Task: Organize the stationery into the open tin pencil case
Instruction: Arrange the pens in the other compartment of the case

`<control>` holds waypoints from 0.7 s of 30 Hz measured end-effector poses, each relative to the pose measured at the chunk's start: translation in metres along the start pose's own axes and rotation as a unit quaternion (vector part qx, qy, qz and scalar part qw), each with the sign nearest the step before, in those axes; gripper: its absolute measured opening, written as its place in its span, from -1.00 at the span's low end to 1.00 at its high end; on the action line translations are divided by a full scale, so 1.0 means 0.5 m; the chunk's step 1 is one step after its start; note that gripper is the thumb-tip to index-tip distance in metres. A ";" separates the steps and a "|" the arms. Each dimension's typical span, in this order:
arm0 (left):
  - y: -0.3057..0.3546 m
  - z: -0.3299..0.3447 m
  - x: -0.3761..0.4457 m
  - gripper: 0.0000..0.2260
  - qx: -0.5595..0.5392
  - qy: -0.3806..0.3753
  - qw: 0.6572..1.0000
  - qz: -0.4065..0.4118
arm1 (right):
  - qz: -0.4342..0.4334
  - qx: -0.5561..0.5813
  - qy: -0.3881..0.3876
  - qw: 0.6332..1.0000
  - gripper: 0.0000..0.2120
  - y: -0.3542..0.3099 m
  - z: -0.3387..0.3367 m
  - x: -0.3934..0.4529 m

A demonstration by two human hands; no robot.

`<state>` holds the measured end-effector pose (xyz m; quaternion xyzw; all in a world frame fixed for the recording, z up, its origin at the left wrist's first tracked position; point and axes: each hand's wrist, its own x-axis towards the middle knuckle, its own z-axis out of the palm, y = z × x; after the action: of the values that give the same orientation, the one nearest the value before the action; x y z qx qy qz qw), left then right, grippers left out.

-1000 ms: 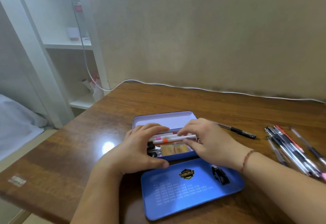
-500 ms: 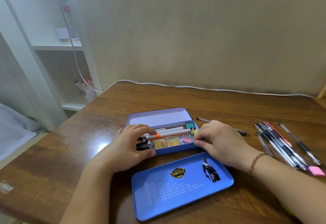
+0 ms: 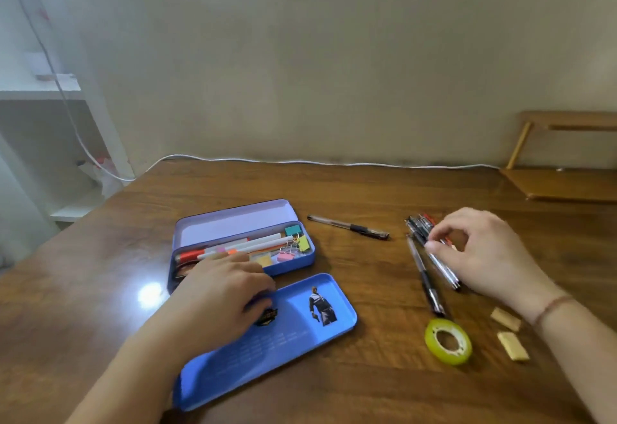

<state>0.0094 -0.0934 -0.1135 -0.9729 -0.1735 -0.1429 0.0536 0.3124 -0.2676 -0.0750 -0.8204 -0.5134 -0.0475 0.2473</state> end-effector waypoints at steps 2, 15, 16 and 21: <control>0.012 -0.001 0.016 -0.87 0.000 -0.020 0.999 -0.025 | 0.041 -0.032 -0.066 0.996 -0.81 0.008 -0.005 -0.011; 0.157 0.000 0.169 -0.89 -0.073 -0.104 0.992 -0.003 | 0.063 -0.127 -0.080 0.987 -0.71 -0.011 0.001 -0.034; 0.150 0.003 0.166 -0.89 -0.116 -0.086 0.989 -0.012 | 0.034 -0.099 -0.049 0.993 -0.73 -0.004 0.004 -0.034; 0.066 -0.021 0.122 -0.80 -0.281 0.203 0.931 -0.112 | -0.147 0.025 -0.068 0.987 -0.82 -0.010 0.039 -0.037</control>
<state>0.0730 -0.1059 -0.0874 -0.8726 -0.2196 -0.3856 -0.2043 0.2960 -0.2723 -0.0966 -0.7311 -0.6448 -0.0147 0.2226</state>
